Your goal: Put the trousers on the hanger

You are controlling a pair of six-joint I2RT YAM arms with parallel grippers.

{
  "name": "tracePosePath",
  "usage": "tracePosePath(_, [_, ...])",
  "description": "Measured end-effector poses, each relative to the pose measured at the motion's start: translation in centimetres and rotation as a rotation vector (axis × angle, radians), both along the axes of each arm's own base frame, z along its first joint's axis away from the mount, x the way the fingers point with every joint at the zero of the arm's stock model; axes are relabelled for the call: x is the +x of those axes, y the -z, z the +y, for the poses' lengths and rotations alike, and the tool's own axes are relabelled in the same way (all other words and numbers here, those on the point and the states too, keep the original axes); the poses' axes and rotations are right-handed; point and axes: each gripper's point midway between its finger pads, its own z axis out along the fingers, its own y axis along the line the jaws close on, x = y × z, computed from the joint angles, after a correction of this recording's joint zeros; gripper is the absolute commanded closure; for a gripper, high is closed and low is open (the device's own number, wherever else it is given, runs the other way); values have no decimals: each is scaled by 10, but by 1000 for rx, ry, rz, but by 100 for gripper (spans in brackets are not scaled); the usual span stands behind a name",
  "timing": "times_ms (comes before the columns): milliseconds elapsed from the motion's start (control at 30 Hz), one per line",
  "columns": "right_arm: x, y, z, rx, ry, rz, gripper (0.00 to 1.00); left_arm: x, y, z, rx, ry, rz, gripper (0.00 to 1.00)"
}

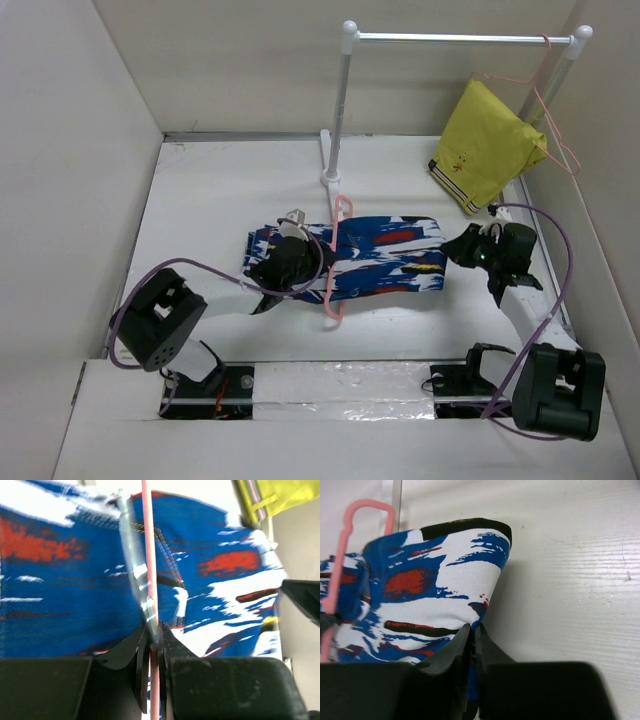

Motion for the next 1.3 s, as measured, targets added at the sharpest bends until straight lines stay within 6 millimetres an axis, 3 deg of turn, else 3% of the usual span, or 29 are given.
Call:
tracePosePath(33, [0, -1, 0, -12, 2, -4, 38, 0, -7, 1, -3, -8, -12, 100])
tracePosePath(133, [5, -10, 0, -65, 9, -36, 9, 3, -28, 4, -4, -31, -53, 100])
tracePosePath(200, [10, -27, 10, -113, -16, -80, 8, 3, -39, 3, -3, -36, -77, 100])
tracePosePath(267, [12, -49, 33, -142, -69, -145, 25, 2, -51, 0, -2, -36, -101, 100])
tracePosePath(300, [10, -61, 50, -146, -112, -180, 42, 1, -56, -3, -1, -32, -112, 100])
tracePosePath(333, [6, -72, 69, -143, -157, -213, 92, 0, -61, -6, 0, -29, -122, 100])
tracePosePath(367, [0, -82, 89, -136, -203, -246, 100, 0, -66, -9, -2, -28, -134, 100])
tracePosePath(533, [-52, -101, 188, -8, -439, -288, 100, 2, -82, -22, -26, -21, -168, 100])
tracePosePath(633, [-75, -95, 229, 59, -529, -245, 62, 5, -76, -29, -25, -21, -166, 100])
tracePosePath(700, [-85, -86, 247, 88, -558, -205, 46, 5, -65, -31, -9, -20, -151, 100])
tracePosePath(800, [-97, -73, 264, 115, -573, -160, 35, 4, -58, -33, 4, -19, -141, 100])
tracePosePath(1033, [-97, -52, 275, 136, -537, -97, 37, 6, -62, -33, 9, -54, -163, 100])
tracePosePath(1300, [-96, -39, 280, 139, -519, -58, 47, 1, -66, -33, 31, -94, -192, 100])
